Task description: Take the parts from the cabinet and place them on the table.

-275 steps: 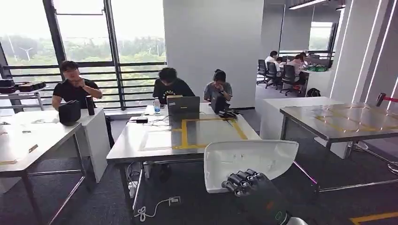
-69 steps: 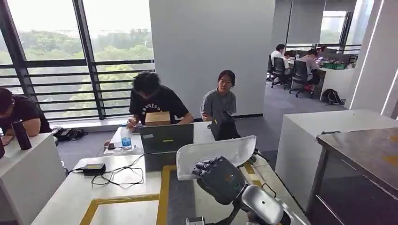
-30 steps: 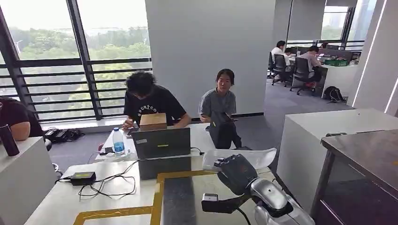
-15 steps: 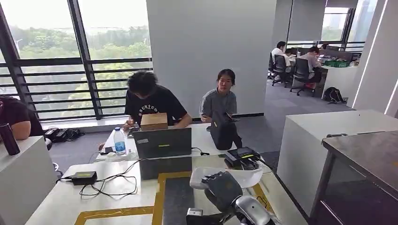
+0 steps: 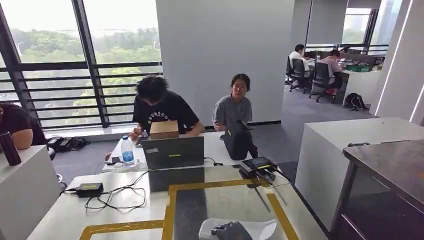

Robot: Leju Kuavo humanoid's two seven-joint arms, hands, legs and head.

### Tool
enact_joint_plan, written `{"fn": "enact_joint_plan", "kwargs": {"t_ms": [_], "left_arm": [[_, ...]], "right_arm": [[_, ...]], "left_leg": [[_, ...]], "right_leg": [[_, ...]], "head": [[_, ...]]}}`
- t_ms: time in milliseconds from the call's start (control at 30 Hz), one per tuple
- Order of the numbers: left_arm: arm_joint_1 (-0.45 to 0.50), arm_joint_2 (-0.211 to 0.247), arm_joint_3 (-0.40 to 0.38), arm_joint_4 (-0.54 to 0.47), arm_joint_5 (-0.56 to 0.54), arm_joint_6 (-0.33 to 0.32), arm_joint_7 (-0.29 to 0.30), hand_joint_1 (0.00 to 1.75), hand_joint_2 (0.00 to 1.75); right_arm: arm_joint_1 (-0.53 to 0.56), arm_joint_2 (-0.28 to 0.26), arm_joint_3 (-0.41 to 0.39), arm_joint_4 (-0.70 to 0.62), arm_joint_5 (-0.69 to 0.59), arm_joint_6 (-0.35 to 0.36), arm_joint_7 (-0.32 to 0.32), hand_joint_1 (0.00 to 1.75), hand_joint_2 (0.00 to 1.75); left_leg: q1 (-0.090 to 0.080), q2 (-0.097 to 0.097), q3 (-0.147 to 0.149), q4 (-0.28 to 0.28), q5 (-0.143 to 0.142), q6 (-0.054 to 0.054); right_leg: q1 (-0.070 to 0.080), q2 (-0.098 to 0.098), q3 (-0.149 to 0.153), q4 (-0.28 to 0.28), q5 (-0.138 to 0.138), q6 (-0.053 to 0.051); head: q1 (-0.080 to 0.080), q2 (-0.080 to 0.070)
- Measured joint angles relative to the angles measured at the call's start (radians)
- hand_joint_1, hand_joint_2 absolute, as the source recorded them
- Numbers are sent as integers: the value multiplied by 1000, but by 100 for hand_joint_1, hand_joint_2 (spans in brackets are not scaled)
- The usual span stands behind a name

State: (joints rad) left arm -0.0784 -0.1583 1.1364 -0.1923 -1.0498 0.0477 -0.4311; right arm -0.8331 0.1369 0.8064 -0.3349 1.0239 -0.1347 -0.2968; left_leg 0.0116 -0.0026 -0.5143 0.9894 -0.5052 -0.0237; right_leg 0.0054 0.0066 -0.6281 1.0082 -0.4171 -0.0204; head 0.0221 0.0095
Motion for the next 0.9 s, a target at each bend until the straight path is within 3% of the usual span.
{"fn": "enact_joint_plan", "kwargs": {"t_ms": [200, 233, 433, 467, 733, 900], "left_arm": [[0, 0, 0, 0, -8, 0, 8, 0, 175], [0, 0, 0, 0, -8, 0, 8, 0, 175], [0, 0, -2, 0, -22, 3, 10, 0, 175], [0, 0, -2, 1, -23, 10, 11, 0, 0], [-1, 0, -2, 2, -6, 9, 24, 0, 0], [-2, 0, -2, 2, 0, 11, 73, 0, 0]], "right_arm": [[36, 3, 0, 7, 3, -15, 2, 161, 175], [38, 3, 0, 8, 5, -15, 3, 0, 0], [40, 6, 0, 8, 18, -29, -2, 0, 0], [40, 6, 0, 8, 22, -32, -4, 0, 0], [25, 21, -1, 8, 43, -76, -13, 0, 0], [-12, 27, -2, -19, 59, -141, -16, 0, 0]], "left_leg": [[0, 0, -1, 0, 0, 0], [0, 0, -1, 0, 0, 0], [0, 0, -1, 0, 0, 0], [0, 0, -1, 0, 0, 0], [0, 0, -2, 0, 0, 0], [0, 0, -4, 0, 0, 0]], "right_leg": [[0, 0, 0, 0, 0, 0], [0, 0, 0, 0, 0, 0], [0, 0, 0, 0, 0, 0], [0, 0, 0, 0, 0, 0], [0, 0, 1, 0, 0, 0], [0, 0, 1, 0, 0, 0]], "head": [[0, 0], [0, 0], [0, 0], [0, 0], [0, 0], [0, 0]]}}
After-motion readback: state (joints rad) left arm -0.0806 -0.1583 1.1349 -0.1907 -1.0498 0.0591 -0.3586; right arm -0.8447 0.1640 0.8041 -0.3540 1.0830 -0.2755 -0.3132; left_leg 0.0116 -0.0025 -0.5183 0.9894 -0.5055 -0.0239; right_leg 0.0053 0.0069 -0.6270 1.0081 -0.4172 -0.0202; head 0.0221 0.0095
